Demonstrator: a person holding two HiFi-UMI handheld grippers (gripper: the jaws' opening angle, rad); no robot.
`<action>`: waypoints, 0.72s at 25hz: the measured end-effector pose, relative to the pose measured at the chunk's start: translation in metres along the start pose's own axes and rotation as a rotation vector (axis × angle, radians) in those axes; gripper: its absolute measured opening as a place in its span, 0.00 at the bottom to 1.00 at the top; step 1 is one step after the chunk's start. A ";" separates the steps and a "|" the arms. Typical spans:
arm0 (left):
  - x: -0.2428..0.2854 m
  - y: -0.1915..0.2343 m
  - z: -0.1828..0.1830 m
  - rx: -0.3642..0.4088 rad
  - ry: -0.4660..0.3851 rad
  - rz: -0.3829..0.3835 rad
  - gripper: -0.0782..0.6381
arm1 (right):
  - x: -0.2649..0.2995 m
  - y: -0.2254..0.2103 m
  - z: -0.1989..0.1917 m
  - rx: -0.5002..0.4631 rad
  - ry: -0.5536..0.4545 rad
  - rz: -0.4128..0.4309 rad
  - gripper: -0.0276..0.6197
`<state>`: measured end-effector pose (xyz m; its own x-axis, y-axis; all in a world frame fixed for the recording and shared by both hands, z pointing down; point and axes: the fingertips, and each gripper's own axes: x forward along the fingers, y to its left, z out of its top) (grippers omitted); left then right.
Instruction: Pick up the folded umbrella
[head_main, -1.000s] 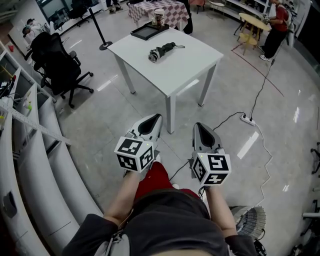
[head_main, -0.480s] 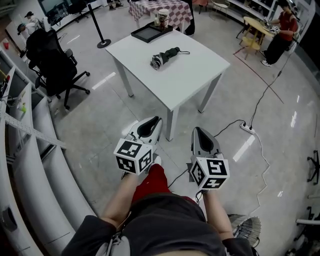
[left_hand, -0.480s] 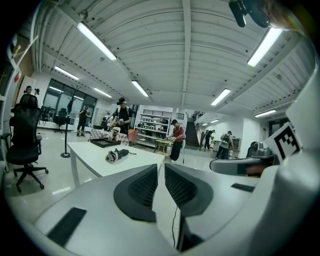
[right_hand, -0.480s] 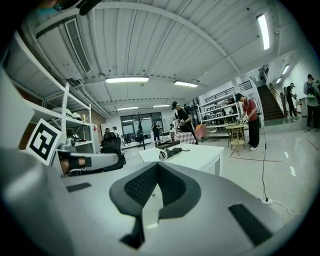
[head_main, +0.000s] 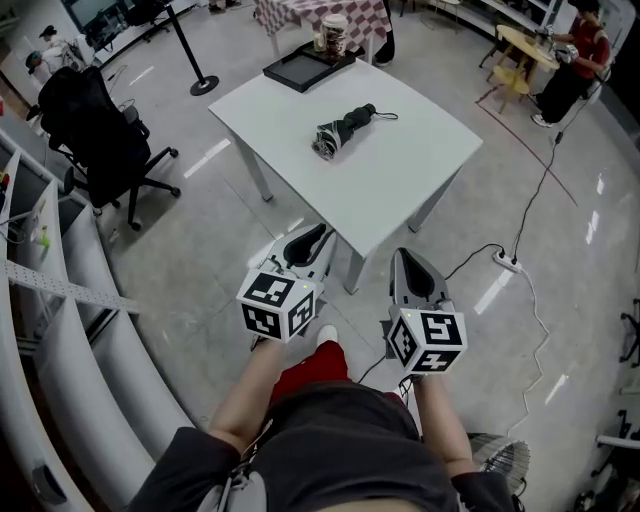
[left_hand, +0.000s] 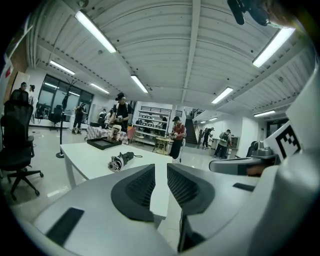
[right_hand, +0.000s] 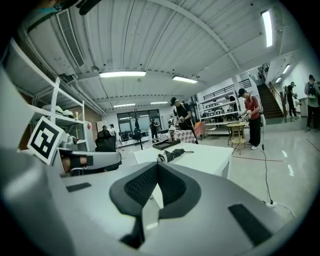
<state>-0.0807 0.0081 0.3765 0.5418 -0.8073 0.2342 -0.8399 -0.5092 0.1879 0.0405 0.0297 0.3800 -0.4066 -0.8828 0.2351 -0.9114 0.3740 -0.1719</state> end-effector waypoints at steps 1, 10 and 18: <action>0.007 0.009 0.002 -0.006 0.005 -0.006 0.20 | 0.010 0.001 0.002 0.000 0.002 -0.003 0.07; 0.048 0.073 0.012 -0.014 0.045 -0.040 0.23 | 0.078 0.008 0.010 0.000 0.028 -0.038 0.07; 0.073 0.107 0.010 -0.018 0.077 -0.051 0.25 | 0.103 0.002 0.011 0.003 0.051 -0.090 0.07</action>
<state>-0.1315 -0.1084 0.4043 0.5851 -0.7547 0.2969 -0.8110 -0.5427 0.2186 -0.0029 -0.0635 0.3937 -0.3264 -0.8970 0.2981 -0.9440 0.2935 -0.1505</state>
